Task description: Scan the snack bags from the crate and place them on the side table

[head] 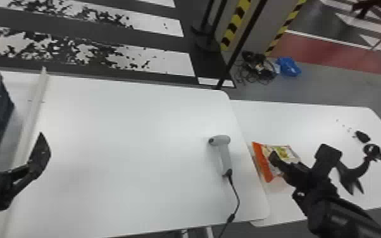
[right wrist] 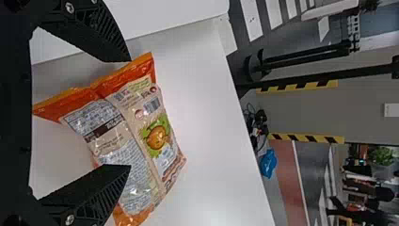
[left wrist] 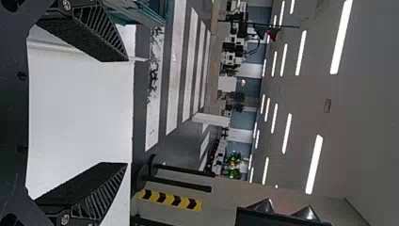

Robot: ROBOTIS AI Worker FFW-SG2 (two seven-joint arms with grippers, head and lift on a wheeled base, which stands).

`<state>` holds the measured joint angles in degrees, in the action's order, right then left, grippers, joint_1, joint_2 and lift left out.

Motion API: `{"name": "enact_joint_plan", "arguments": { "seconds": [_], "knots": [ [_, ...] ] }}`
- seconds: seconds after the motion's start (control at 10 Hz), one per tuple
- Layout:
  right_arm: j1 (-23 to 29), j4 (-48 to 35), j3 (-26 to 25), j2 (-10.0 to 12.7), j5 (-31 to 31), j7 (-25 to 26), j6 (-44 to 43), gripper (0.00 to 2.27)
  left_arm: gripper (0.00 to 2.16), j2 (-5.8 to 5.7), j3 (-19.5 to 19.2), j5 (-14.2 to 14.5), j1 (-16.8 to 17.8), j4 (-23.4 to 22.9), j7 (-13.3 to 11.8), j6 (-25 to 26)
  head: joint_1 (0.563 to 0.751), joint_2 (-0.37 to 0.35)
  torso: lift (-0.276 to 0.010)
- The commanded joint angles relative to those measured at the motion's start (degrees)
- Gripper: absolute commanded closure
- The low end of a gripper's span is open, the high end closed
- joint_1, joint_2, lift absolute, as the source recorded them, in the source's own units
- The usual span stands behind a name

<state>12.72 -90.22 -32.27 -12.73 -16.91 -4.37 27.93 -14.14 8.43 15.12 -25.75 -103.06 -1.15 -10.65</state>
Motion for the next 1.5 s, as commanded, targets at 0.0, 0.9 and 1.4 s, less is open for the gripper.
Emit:
{"name": "enact_joint_plan", "arguments": {
  "seconds": [0.0,0.9,1.4],
  "knots": [
    [2.6,-5.9,2.9,1.6,1.6,0.7,-1.6,0.04,0.08,-0.01,-0.2,0.0,0.0,-0.1,0.1,0.1,0.695,-0.35,-0.05],
    [14.6,-16.3,32.9,7.0,18.1,14.0,-31.7,0.05,0.08,0.17,0.3,-0.5,0.0,-0.7,0.5,0.9,0.695,-0.184,-0.05],
    [16.5,-11.9,41.5,9.1,20.1,18.5,-44.3,0.05,0.08,0.34,1.0,-1.3,-1.1,-0.9,1.9,-0.1,0.695,-0.027,-0.05]
  ]
}}
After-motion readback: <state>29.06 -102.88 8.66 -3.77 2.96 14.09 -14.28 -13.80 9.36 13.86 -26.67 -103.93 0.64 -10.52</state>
